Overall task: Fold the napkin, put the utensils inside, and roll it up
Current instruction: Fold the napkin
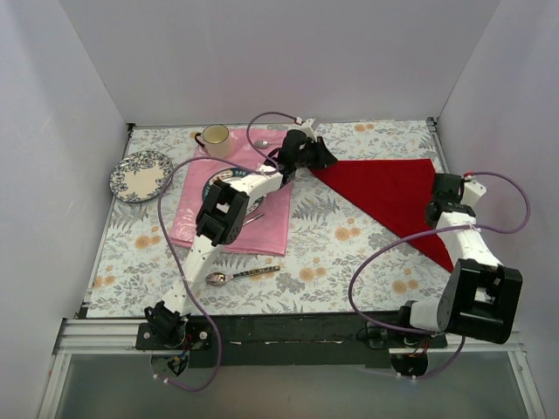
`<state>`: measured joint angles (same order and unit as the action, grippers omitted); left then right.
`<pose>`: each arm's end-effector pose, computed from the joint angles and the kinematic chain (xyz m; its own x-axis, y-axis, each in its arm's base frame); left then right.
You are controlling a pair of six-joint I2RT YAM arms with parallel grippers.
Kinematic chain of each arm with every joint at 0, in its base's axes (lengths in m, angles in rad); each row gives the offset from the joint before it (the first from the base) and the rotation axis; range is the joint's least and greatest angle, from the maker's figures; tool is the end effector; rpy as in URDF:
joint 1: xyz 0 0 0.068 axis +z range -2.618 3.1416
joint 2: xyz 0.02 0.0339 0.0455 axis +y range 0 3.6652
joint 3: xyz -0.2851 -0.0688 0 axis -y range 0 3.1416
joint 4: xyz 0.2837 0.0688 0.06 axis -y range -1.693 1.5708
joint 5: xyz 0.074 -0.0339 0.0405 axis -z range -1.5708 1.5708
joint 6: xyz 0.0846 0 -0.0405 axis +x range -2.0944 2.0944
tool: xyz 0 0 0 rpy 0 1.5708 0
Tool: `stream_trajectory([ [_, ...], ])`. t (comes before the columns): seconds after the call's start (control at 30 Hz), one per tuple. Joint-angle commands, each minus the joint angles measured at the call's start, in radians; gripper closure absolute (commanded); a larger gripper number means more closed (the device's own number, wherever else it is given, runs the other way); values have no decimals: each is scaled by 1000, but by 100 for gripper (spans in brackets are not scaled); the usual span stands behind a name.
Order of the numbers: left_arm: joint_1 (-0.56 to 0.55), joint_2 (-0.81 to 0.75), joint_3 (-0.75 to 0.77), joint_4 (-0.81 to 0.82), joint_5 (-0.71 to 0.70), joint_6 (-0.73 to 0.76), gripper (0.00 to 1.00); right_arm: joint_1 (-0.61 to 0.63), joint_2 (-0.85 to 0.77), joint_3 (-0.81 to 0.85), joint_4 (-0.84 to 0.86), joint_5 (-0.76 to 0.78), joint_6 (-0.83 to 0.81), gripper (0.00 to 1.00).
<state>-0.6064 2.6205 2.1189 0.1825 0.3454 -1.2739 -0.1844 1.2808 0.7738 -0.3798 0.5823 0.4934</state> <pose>0.5512 -0.4172 0.1234 -0.8408 -0.5118 -0.1762 -0.0123 0.3436 -0.9390 0.2933 -0.1020 0.1893 -0.4367 0.4838 -0.7584 0.7966 0.5997 -0.0761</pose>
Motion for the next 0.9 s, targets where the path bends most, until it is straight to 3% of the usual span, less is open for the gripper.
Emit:
stream_trajectory([
  [0.0,40,-85,10,-46,-48,53,91,23,81,100,61,-197,-50,75],
  [0.17,51,-31,56,-78,-86,122,94,57,152,142,81,-311,-41,74],
  [0.47,72,27,39,-121,-167,215,97,74,236,144,101,-325,-39,73],
  [0.87,77,26,41,-175,-169,268,97,132,296,208,62,-291,-95,71],
])
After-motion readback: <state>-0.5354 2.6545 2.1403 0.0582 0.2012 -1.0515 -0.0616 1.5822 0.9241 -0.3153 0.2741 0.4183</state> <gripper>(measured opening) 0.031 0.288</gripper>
